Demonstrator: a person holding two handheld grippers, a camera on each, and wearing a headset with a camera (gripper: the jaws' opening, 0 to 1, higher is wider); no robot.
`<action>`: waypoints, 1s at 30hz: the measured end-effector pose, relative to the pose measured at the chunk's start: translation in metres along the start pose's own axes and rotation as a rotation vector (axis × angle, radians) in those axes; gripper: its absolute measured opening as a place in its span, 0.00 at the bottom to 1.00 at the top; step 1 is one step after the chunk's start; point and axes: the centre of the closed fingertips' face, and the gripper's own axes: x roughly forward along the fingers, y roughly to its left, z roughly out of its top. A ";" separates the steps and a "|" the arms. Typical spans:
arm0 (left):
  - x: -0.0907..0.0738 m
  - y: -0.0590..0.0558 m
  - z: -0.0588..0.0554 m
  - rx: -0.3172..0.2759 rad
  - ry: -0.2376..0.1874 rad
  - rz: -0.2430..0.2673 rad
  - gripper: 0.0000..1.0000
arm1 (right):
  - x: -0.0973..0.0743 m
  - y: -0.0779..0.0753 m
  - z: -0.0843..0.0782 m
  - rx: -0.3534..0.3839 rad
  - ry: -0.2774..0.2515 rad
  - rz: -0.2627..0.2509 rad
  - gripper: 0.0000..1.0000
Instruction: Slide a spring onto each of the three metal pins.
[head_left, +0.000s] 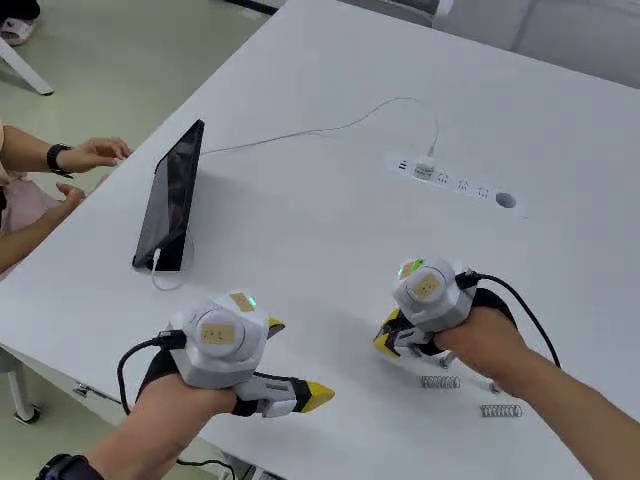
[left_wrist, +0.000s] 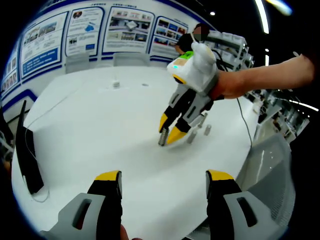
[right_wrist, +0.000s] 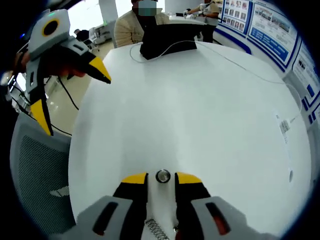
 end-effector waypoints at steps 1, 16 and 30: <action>0.000 0.000 0.000 0.002 0.001 0.000 0.70 | -0.002 0.000 -0.001 0.003 0.001 -0.005 0.25; 0.004 -0.016 0.009 0.012 -0.005 -0.027 0.69 | -0.041 0.000 -0.010 0.121 -0.119 -0.109 0.59; 0.000 -0.021 0.019 0.023 -0.013 -0.023 0.69 | -0.062 0.007 -0.008 0.272 -0.269 -0.150 0.65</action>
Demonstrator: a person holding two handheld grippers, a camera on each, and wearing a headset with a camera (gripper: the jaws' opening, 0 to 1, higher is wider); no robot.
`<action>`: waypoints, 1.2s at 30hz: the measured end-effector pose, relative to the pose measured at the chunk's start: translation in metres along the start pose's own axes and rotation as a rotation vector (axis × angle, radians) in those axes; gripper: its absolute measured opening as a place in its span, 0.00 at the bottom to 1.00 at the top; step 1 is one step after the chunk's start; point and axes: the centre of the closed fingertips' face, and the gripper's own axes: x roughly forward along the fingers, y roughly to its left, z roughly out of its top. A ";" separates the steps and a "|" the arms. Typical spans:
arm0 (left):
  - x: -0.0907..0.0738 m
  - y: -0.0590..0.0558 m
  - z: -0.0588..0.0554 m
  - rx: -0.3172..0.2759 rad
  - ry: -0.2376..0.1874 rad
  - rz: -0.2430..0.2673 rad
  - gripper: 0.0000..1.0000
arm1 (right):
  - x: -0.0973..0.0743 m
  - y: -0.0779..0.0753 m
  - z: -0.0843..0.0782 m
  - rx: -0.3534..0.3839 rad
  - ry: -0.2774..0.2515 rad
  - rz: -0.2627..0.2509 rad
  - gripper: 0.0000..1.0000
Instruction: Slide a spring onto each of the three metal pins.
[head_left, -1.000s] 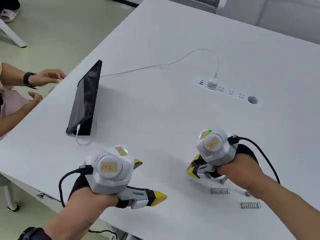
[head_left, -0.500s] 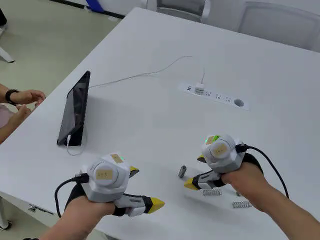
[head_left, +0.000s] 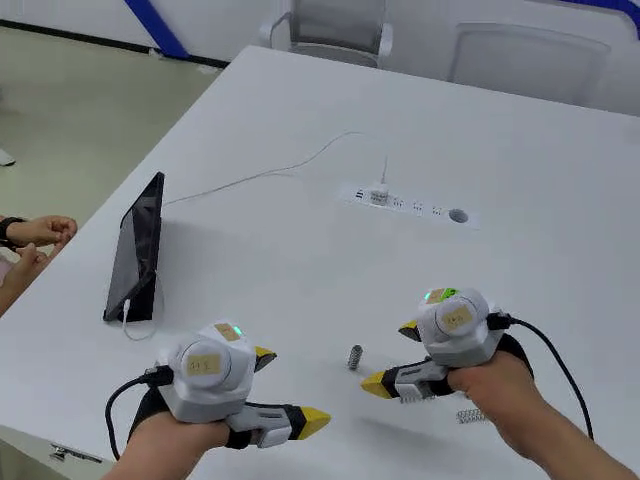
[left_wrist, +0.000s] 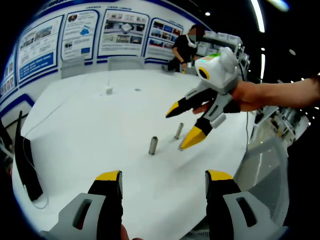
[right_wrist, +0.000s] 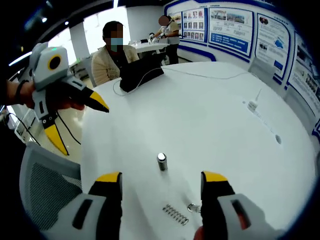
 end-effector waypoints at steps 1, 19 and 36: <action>0.000 0.000 0.000 0.001 0.001 0.000 0.69 | -0.001 0.000 0.000 0.010 -0.008 -0.002 0.66; 0.004 -0.005 0.001 -0.007 0.006 0.005 0.69 | -0.026 0.006 -0.014 0.093 -0.100 -0.038 0.74; 0.012 -0.015 0.001 -0.005 0.013 -0.007 0.69 | -0.049 0.007 -0.044 0.239 -0.168 -0.057 0.77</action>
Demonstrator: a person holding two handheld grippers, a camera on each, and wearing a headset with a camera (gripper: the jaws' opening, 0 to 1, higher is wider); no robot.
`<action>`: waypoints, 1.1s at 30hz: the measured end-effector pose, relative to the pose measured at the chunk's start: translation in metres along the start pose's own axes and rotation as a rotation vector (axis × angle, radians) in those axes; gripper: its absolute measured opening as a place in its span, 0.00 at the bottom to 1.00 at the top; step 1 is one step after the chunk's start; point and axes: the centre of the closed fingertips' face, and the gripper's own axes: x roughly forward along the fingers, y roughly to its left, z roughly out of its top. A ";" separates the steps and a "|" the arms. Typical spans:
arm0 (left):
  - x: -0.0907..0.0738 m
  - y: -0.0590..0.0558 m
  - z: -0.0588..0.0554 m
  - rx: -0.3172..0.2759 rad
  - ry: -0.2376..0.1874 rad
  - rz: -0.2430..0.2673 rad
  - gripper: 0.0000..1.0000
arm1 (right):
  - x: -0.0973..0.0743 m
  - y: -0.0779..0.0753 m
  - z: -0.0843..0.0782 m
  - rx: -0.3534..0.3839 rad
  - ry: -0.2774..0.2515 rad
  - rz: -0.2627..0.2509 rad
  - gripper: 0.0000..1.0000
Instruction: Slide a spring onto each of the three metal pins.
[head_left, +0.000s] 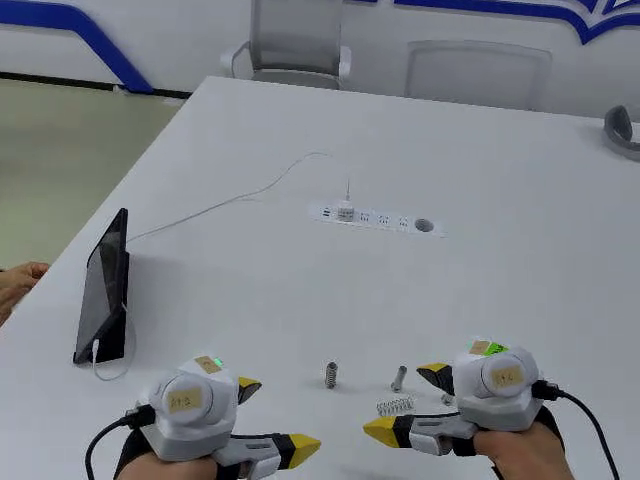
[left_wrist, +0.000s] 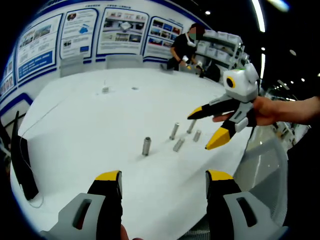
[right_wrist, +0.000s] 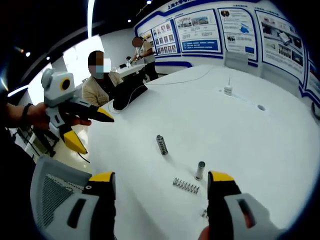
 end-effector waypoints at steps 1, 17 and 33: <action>0.001 -0.001 0.000 0.000 0.000 -0.001 0.69 | -0.002 -0.001 -0.003 0.004 0.002 -0.003 0.77; 0.014 -0.013 0.006 0.024 0.013 -0.036 0.70 | -0.028 -0.004 -0.030 0.064 -0.003 -0.034 0.81; 0.038 -0.042 0.013 0.090 0.044 -0.111 0.71 | -0.055 -0.014 -0.045 0.098 -0.012 -0.073 0.84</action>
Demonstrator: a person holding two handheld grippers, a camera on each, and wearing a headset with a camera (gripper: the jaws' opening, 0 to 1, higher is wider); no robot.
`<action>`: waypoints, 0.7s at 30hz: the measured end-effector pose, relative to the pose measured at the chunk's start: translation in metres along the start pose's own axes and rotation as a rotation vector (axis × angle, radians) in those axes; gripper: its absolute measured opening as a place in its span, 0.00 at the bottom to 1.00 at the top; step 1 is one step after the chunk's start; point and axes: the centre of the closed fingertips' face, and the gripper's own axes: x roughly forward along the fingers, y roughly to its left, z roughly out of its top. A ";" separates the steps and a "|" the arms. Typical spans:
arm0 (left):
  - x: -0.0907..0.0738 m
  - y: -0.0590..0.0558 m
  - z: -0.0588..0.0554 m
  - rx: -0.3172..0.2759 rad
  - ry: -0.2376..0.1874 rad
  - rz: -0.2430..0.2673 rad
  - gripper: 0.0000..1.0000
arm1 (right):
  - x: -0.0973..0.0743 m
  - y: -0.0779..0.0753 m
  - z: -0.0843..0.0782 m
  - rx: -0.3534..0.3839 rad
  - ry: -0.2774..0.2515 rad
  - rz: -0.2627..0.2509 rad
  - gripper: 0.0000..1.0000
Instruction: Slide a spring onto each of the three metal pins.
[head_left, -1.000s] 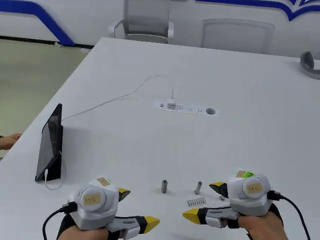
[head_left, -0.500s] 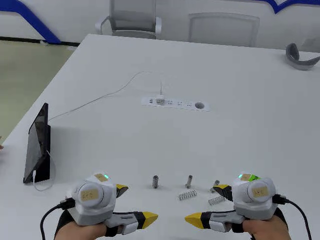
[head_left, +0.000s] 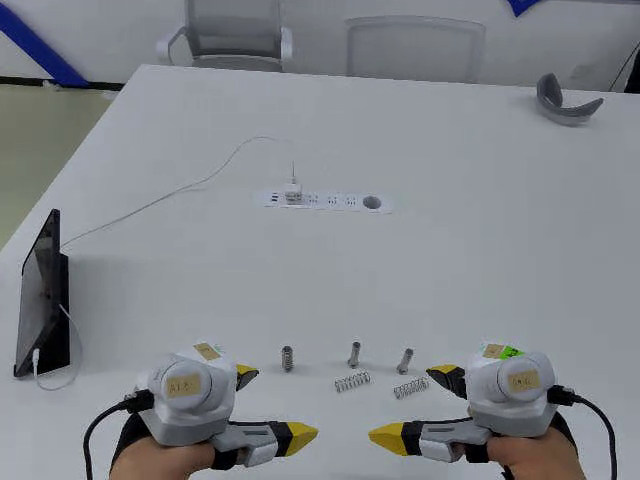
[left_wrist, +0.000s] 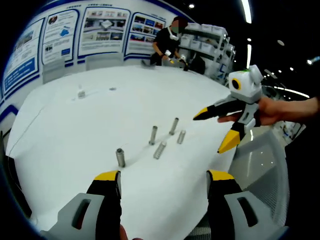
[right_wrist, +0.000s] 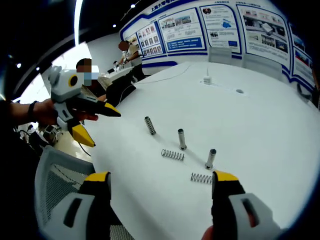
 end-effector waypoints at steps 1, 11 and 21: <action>0.003 -0.002 0.001 0.005 0.003 -0.006 0.71 | -0.001 0.000 -0.002 -0.002 0.005 -0.002 0.85; 0.024 -0.015 0.007 0.067 0.036 -0.050 0.71 | -0.014 -0.002 -0.013 0.018 0.011 -0.012 0.85; 0.049 -0.026 0.002 0.126 0.096 -0.102 0.69 | -0.024 -0.005 -0.017 0.042 0.000 -0.033 0.85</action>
